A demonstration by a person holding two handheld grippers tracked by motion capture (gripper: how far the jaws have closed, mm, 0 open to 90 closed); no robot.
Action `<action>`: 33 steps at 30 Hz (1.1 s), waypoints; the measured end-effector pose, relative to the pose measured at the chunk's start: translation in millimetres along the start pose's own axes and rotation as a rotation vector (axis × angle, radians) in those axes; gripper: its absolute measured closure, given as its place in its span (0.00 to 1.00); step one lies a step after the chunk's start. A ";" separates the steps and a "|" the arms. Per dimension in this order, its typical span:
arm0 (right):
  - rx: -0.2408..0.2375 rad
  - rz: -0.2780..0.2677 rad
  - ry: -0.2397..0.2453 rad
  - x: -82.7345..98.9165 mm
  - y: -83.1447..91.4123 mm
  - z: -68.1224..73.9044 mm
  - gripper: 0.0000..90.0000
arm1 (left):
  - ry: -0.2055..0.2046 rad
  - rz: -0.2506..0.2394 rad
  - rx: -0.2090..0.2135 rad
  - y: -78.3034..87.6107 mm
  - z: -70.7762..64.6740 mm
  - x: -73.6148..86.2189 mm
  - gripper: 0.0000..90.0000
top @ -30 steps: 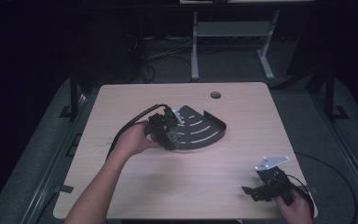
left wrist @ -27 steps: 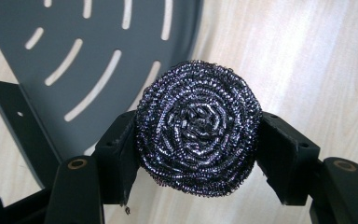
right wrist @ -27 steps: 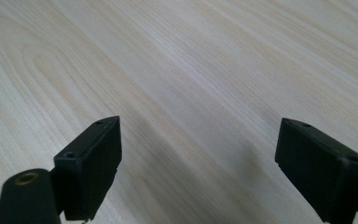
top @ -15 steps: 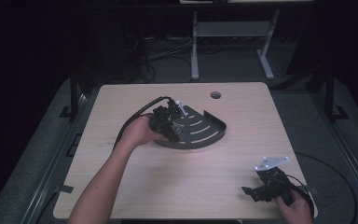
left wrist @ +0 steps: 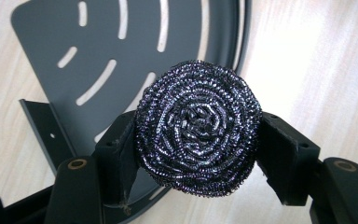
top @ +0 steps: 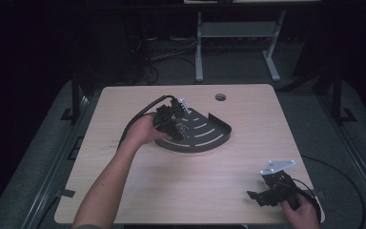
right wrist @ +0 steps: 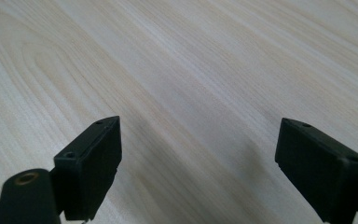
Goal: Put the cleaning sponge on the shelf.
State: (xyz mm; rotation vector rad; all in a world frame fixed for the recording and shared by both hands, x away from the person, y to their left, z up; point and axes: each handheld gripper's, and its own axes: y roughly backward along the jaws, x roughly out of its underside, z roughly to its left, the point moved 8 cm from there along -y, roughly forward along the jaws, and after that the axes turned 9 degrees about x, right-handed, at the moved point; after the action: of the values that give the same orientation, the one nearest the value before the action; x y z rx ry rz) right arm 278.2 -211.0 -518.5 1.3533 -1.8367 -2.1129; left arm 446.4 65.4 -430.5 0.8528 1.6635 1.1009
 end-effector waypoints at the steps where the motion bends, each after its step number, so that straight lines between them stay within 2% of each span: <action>1: -0.001 0.000 0.000 0.0 -0.1 0.1 0.16 | 0.002 -0.004 -0.004 -0.5 1.4 -1.2 0.38; 16: -0.001 0.004 -0.005 1.9 0.7 -0.7 0.16 | 0.032 0.016 -0.007 -16.7 19.3 -1.0 0.38; 21: -0.001 0.006 0.001 2.2 0.0 -0.9 0.16 | 0.053 0.001 -0.006 -21.6 24.9 -1.6 0.38; 26: -0.001 0.007 -0.001 2.6 0.6 -1.3 0.16 | 0.073 -0.015 -0.004 -28.7 27.7 -1.5 0.38; 30: 0.000 0.011 0.002 3.2 -0.1 -1.9 0.16 | 0.071 0.013 0.003 -34.3 29.7 0.5 0.38; 33: -0.001 0.007 0.002 3.0 0.5 -2.1 0.16 | 0.076 0.007 0.004 -36.7 30.5 -0.7 0.38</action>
State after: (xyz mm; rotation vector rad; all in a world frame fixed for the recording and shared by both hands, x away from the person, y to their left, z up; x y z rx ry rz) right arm 277.4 -214.4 -519.7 1.3462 -1.8372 -2.1083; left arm 473.5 60.4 -469.4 0.8287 1.7268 1.1473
